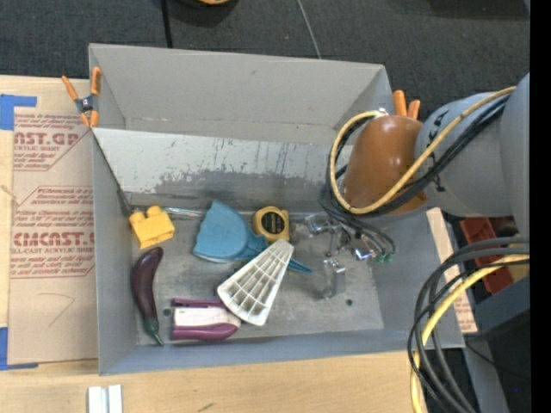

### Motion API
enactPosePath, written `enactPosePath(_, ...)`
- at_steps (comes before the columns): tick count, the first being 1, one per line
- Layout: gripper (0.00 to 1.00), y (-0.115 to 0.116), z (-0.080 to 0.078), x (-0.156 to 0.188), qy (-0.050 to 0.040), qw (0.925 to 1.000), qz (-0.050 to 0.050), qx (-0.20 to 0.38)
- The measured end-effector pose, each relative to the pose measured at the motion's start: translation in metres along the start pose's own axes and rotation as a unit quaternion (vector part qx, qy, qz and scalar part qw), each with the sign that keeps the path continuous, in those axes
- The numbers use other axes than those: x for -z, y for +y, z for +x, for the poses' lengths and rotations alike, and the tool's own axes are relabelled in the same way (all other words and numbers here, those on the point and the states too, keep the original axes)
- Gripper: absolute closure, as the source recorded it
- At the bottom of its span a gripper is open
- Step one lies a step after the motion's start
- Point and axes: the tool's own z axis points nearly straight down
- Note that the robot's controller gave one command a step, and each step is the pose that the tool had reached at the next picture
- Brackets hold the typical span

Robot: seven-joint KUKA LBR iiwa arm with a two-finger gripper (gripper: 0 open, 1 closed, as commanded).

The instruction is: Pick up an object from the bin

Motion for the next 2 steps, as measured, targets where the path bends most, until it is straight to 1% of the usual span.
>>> enactPosePath(1,0.00,0.030,0.013,-0.002,-0.0049,0.9962,0.000,0.087)
enactPosePath(2,0.00,0.067,-0.005,-0.003,0.0018,0.9997,0.000,0.023)
